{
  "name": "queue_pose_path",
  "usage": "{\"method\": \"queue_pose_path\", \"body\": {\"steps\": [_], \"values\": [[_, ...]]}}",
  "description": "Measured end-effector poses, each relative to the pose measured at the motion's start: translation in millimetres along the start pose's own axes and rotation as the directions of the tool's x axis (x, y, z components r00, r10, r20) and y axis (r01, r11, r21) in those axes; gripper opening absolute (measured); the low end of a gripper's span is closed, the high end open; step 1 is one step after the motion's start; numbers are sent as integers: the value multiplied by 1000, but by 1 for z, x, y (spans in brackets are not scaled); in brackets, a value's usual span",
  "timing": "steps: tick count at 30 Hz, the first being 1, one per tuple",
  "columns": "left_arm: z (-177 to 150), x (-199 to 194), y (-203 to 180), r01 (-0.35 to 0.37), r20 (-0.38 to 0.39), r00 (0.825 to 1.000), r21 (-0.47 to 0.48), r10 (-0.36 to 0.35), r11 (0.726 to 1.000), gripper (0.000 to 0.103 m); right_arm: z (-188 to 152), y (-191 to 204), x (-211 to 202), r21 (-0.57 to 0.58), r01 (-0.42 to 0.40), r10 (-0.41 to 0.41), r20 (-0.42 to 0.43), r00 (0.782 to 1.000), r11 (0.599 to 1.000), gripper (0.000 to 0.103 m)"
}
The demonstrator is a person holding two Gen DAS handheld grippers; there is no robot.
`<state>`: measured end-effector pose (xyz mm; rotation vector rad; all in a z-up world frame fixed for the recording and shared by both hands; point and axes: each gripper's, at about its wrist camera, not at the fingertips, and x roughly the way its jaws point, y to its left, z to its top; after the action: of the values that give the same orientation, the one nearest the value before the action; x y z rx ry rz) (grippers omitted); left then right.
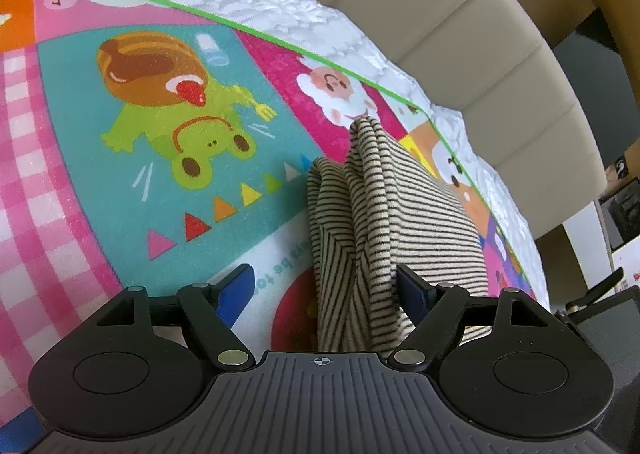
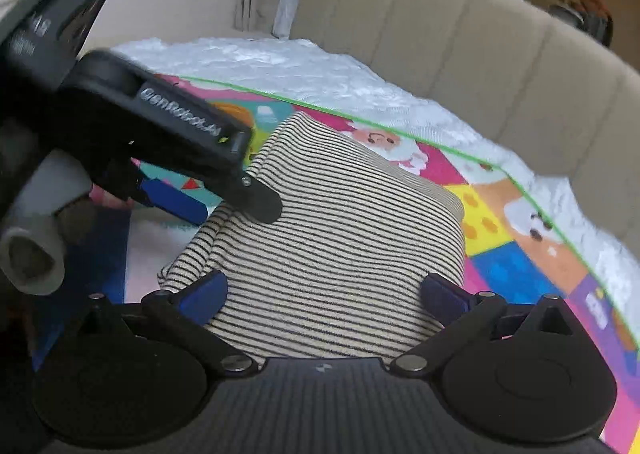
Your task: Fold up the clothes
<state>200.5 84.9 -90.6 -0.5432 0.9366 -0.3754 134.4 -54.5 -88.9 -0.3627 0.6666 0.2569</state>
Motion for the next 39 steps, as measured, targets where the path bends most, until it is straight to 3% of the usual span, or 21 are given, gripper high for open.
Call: {"method": "queue_pose_path", "body": {"steps": [3, 6, 9, 11, 15, 18, 19, 20, 22, 24, 26, 28, 30, 32, 39], "values": [[0, 0, 1, 0, -1, 1000, -4, 0, 1000, 80, 3, -4, 0, 16, -17, 18, -18, 1000, 1000, 103], [0, 0, 1, 3, -1, 1000, -1, -3, 1000, 81, 5, -20, -6, 73, -85, 86, -20, 996, 994, 103], [0, -1, 1, 9, 1, 1000, -2, -9, 1000, 82, 7, -51, -16, 181, -162, 168, -22, 985, 970, 103], [0, -1, 1, 11, 0, 1000, -6, -11, 1000, 83, 5, -73, -22, 281, -150, 160, -10, 987, 948, 103], [1, 0, 2, 14, -2, 1000, -11, -14, 1000, 84, -14, -113, -7, 490, -107, 152, -52, 987, 865, 103], [1, 0, 2, 15, -3, 1000, -10, -15, 1000, 84, -39, -127, 15, 657, -145, 268, -91, 959, 740, 102], [1, 0, 1, 14, -3, 1000, -8, -14, 1000, 85, -42, -129, 16, 679, -167, 296, -78, 952, 715, 95], [0, 0, 1, 13, -3, 1000, -5, -13, 1000, 85, -39, -129, 11, 675, -197, 310, -49, 949, 711, 72], [1, 0, 1, 13, -3, 1000, -6, -13, 1000, 85, -33, -129, 2, 665, -256, 338, 7, 941, 701, 70], [1, 1, 3, 16, -1, 1000, -15, -16, 1000, 84, -25, -127, -12, 626, -303, 324, 85, 942, 719, 66], [1, 0, 4, 20, -1, 1000, -25, -20, 999, 83, -24, -130, -15, 626, -317, 310, 124, 942, 713, 65], [1, 0, 5, 23, -1, 1000, -33, -23, 999, 83, -25, -131, -9, 630, -279, 287, 92, 954, 725, 65], [1, 1, 3, 22, -3, 1000, -18, -22, 1000, 85, -29, -127, 2, 606, -202, 242, 15, 970, 769, 66], [0, 2, -2, 15, -5, 1000, 12, -14, 1000, 89, -32, -122, 6, 584, -159, 213, -25, 977, 796, 77], [0, 1, -3, 11, -5, 1000, 21, -11, 1000, 89, -34, -117, 6, 548, -143, 193, -35, 981, 824, 84]]}}
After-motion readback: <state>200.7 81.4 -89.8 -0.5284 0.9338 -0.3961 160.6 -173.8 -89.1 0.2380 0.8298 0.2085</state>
